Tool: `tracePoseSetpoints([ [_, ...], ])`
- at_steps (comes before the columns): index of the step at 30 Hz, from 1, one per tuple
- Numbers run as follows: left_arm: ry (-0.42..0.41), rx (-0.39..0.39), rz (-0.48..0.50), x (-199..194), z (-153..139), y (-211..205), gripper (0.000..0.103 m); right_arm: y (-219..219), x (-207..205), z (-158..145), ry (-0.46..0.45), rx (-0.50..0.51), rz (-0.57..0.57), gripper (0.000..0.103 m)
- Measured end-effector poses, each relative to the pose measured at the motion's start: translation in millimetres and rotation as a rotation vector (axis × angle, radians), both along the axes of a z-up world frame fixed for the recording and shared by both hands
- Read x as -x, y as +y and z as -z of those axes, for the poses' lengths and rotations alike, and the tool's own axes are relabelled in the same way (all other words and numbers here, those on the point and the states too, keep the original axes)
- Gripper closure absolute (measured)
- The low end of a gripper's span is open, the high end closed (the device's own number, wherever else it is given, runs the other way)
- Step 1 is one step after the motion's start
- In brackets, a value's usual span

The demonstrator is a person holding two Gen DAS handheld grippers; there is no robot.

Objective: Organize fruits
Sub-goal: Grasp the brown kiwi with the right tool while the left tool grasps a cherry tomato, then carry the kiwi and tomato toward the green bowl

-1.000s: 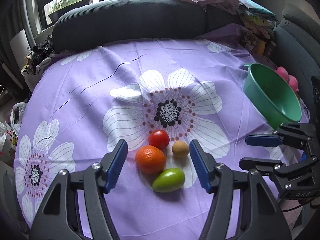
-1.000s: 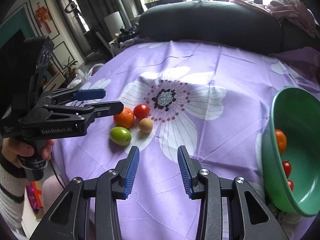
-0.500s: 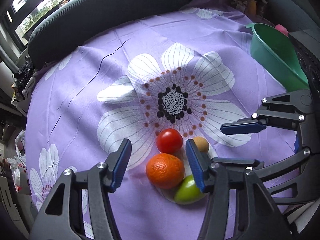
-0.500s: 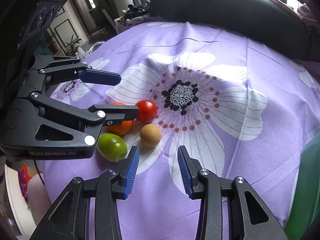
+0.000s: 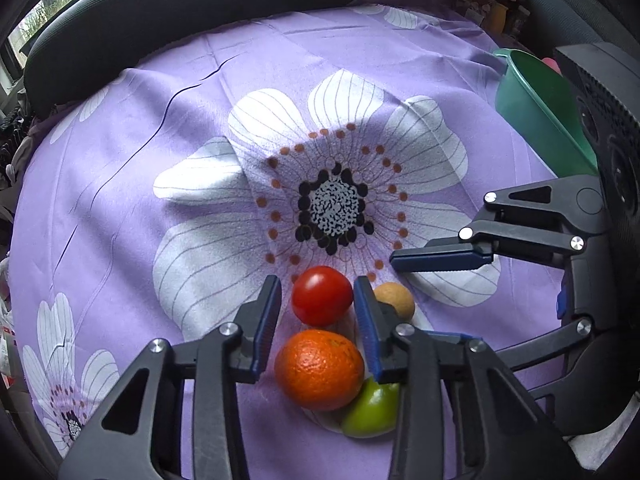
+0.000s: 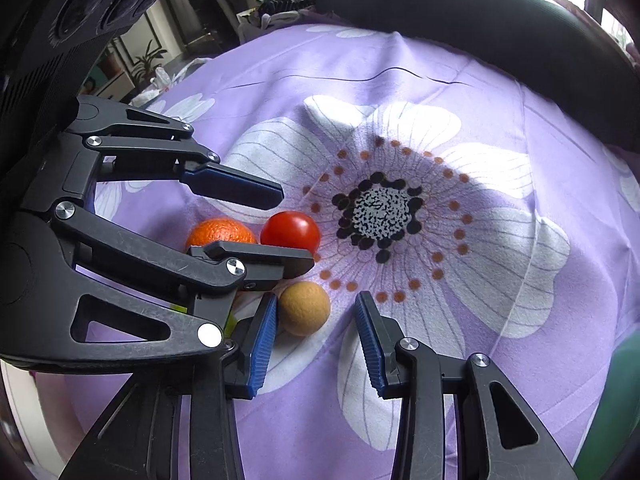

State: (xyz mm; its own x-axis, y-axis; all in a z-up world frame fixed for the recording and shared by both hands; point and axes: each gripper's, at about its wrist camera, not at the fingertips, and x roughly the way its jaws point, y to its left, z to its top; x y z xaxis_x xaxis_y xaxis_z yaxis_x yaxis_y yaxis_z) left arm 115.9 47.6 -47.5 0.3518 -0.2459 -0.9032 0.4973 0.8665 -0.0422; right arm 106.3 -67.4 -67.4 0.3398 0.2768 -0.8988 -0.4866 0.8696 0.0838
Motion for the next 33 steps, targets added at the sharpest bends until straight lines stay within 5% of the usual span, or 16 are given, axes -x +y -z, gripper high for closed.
tracePoseSetpoints([
  [6, 0.0, 0.003, -0.002, 0, 4, -3, 0.071, 0, 3, 1, -0.023, -0.001, -0.018, 0.074],
  [15, -0.031, 0.015, -0.026, 8, 3, -9, 0.072, -19, 13, -6, -0.037, 0.0, 0.038, 0.074],
  [33, -0.185, 0.042, -0.019, 63, -47, -56, 0.072, -94, 77, -66, -0.156, -0.087, 0.215, 0.074],
])
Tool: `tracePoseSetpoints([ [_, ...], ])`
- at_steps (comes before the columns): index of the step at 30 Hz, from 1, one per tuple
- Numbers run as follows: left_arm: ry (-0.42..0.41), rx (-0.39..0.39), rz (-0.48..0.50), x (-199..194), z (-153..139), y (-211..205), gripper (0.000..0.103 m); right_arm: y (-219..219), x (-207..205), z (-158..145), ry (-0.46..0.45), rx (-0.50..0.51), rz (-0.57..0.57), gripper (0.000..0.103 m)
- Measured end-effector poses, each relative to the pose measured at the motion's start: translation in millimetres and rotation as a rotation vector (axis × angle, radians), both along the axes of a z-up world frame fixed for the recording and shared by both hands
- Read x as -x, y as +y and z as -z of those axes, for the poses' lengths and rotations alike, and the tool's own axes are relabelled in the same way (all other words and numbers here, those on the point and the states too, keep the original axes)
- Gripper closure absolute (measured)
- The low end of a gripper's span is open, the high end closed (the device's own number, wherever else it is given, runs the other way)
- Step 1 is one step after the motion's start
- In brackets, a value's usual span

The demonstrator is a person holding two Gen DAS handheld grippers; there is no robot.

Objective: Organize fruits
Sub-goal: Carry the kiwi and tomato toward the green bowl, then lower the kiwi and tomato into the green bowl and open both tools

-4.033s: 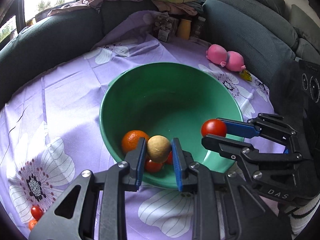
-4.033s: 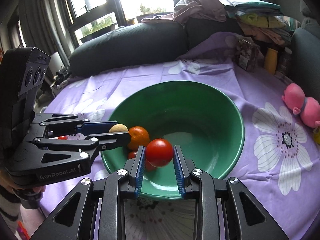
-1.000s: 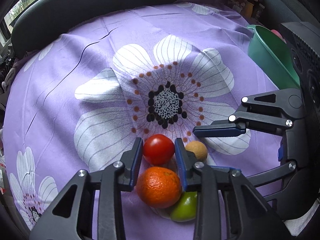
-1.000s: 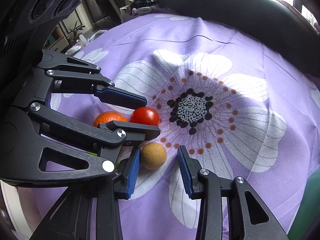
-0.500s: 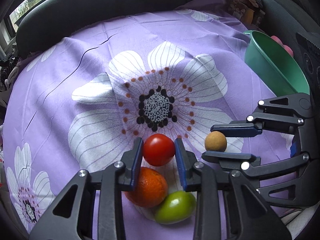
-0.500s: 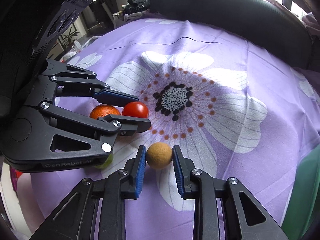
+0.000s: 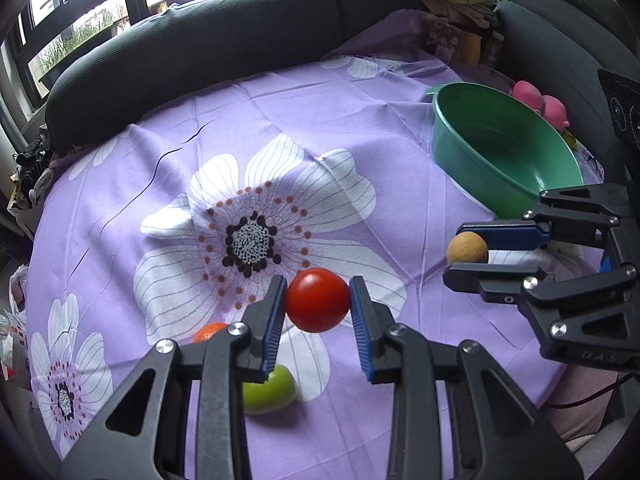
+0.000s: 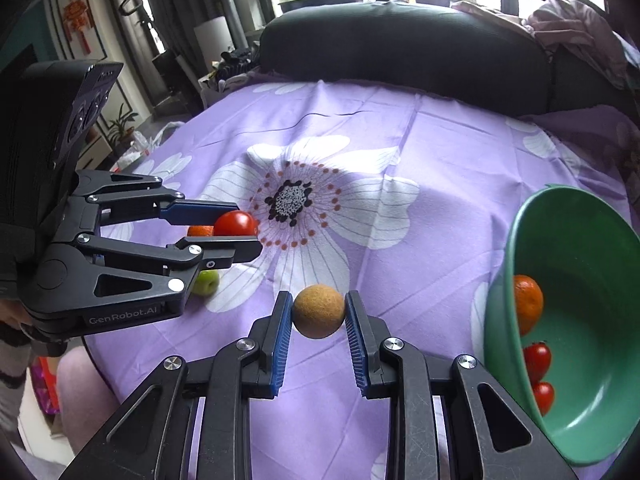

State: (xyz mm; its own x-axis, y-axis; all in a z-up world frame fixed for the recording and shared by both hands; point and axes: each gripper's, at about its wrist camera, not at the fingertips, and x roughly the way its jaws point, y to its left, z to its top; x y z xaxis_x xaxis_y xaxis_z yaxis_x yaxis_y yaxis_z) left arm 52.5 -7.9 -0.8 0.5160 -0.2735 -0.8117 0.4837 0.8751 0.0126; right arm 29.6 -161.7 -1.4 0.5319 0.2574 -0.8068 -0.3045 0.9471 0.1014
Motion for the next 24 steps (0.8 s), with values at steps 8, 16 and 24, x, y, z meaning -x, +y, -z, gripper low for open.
tracePoseSetpoints([
  [8, -0.045, 0.023, 0.04, 9, -20, -31, 0.071, -36, 21, -26, -0.076, -0.016, 0.086, 0.074],
  [16, -0.095, 0.116, 0.109, 5, -43, -81, 0.071, -83, 35, -49, -0.158, -0.036, 0.207, 0.074],
  [24, -0.088, 0.163, 0.203, -8, -44, -140, 0.071, -126, 41, -52, -0.175, -0.025, 0.322, 0.074],
])
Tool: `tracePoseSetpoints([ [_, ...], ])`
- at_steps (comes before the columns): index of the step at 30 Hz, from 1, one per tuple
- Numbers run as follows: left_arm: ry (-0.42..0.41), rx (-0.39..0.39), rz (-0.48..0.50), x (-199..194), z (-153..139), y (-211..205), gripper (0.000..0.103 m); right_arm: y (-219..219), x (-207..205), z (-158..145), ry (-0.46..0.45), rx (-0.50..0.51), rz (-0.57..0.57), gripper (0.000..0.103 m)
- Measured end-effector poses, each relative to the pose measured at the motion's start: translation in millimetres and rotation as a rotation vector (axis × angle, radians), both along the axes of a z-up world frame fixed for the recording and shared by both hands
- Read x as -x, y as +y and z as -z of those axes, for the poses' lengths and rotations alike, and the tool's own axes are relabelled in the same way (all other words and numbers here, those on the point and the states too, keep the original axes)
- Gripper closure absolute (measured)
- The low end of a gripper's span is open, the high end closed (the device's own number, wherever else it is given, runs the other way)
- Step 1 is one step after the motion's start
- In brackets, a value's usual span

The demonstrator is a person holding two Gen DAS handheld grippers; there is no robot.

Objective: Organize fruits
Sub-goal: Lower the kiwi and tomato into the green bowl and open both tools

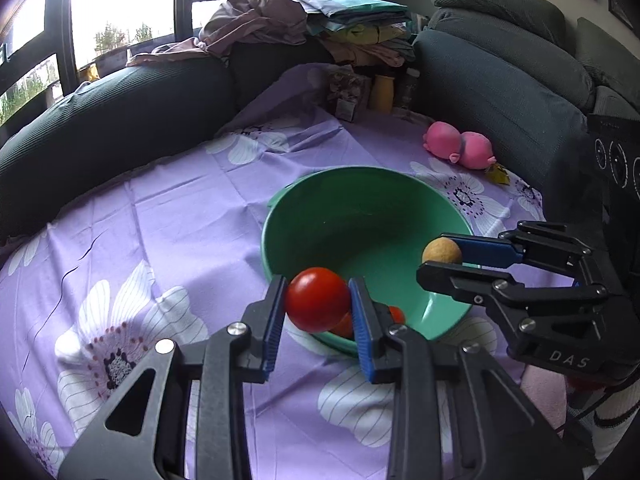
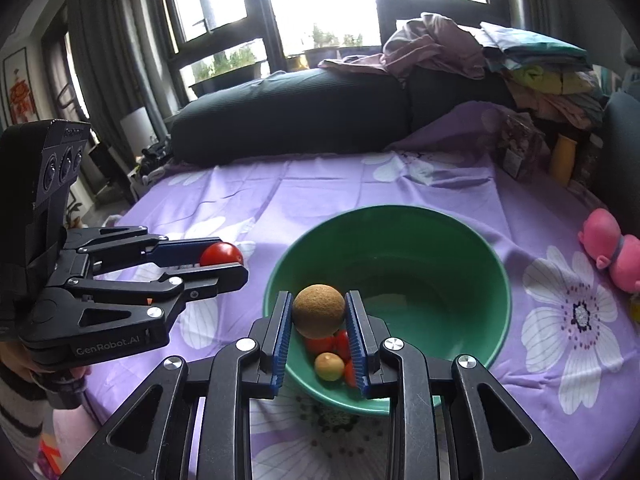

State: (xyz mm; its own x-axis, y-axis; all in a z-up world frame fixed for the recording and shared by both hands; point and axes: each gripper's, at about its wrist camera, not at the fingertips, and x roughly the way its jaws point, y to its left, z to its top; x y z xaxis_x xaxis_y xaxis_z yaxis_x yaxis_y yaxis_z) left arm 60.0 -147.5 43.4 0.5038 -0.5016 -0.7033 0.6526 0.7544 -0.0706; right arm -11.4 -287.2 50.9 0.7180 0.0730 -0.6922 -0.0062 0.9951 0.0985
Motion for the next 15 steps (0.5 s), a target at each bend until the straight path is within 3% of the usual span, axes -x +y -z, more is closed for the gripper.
tracePoseSetpoints([
  [7, 0.059, -0.056, 0.038, -9, 27, -31, 0.071, -19, -1, 24, 0.061, 0.004, 0.046, 0.074],
  [15, 0.081, -0.099, 0.031, -14, 40, -36, 0.07, -25, 0, 34, 0.094, -0.001, 0.057, 0.074],
])
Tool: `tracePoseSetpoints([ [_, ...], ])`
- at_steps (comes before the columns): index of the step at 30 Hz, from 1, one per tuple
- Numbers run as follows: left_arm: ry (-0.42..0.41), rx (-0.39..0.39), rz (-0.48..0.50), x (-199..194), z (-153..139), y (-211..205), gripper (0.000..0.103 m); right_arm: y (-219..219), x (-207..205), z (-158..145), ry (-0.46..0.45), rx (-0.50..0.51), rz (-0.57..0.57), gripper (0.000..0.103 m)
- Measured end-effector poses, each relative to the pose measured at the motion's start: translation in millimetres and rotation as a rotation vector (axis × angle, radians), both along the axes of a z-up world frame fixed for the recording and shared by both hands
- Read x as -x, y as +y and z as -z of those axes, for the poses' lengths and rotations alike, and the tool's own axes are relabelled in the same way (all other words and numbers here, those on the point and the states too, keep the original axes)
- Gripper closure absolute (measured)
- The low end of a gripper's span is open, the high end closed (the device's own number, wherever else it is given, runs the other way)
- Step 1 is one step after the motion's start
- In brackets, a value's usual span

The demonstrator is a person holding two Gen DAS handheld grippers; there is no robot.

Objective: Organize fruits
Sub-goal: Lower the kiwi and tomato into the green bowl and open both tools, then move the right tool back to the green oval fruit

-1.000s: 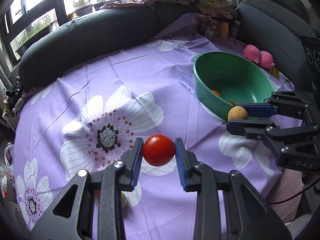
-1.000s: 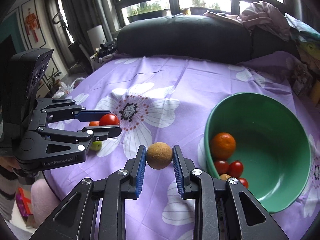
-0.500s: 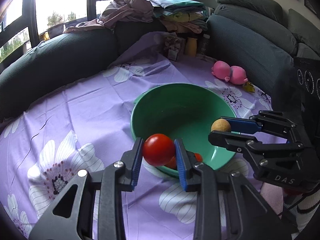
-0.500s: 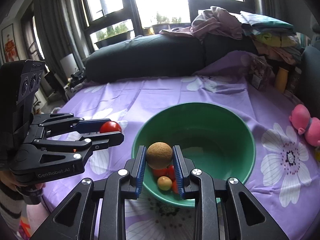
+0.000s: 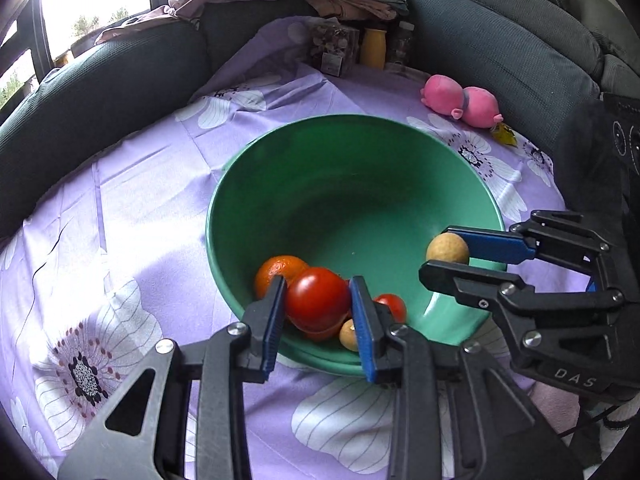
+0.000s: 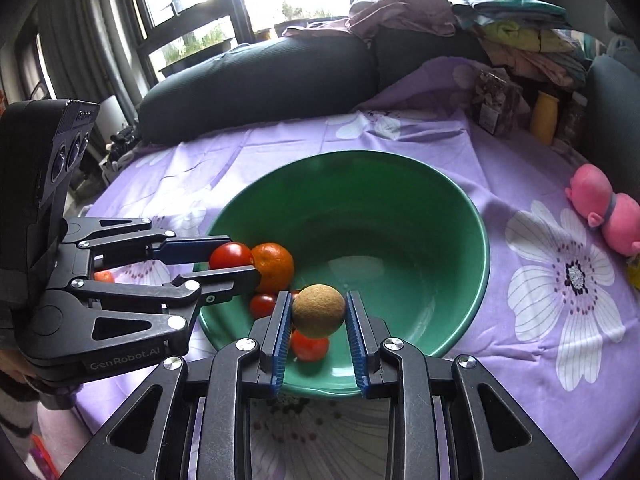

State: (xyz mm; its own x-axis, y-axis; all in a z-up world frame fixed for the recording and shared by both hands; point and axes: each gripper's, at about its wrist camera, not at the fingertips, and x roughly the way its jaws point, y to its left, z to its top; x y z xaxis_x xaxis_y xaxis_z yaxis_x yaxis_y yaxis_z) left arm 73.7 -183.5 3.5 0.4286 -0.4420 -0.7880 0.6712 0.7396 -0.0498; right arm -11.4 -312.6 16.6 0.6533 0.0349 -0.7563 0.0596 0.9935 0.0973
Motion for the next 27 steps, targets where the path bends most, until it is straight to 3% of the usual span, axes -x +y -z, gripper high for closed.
tracePoseSetpoints([
  [3, -0.001, 0.01, -0.013, -1, -1, 2, 0.072, -1, 0, 1, 0.008, -0.002, 0.006, 0.074],
  [6, -0.002, 0.016, -0.023, -1, -4, 3, 0.068, -2, 1, 0, 0.012, -0.007, 0.015, 0.074],
  [8, -0.011, 0.03, -0.028, 2, -8, 6, 0.057, -3, 2, -2, 0.011, -0.017, 0.021, 0.074],
  [10, -0.022, 0.04, -0.038, 6, -12, 11, 0.034, -3, 4, -5, 0.001, -0.02, 0.023, 0.074],
  [11, -0.027, 0.043, -0.039, 8, -14, 13, 0.031, -3, 5, -7, -0.004, -0.02, 0.024, 0.074],
  [17, -0.054, 0.067, -0.094, 24, -24, 47, 0.026, 2, 16, -18, -0.038, -0.021, 0.018, 0.073],
  [19, -0.058, 0.105, -0.146, 29, -27, 67, 0.015, 5, 19, -20, -0.05, -0.028, 0.011, 0.07],
  [21, -0.056, 0.139, -0.2, 34, -30, 87, 0.015, 9, 21, -23, -0.061, -0.036, -0.005, 0.064],
  [27, -0.042, 0.151, -0.371, 55, -22, 145, 0.015, 33, 25, -30, -0.08, -0.056, -0.069, 0.062],
])
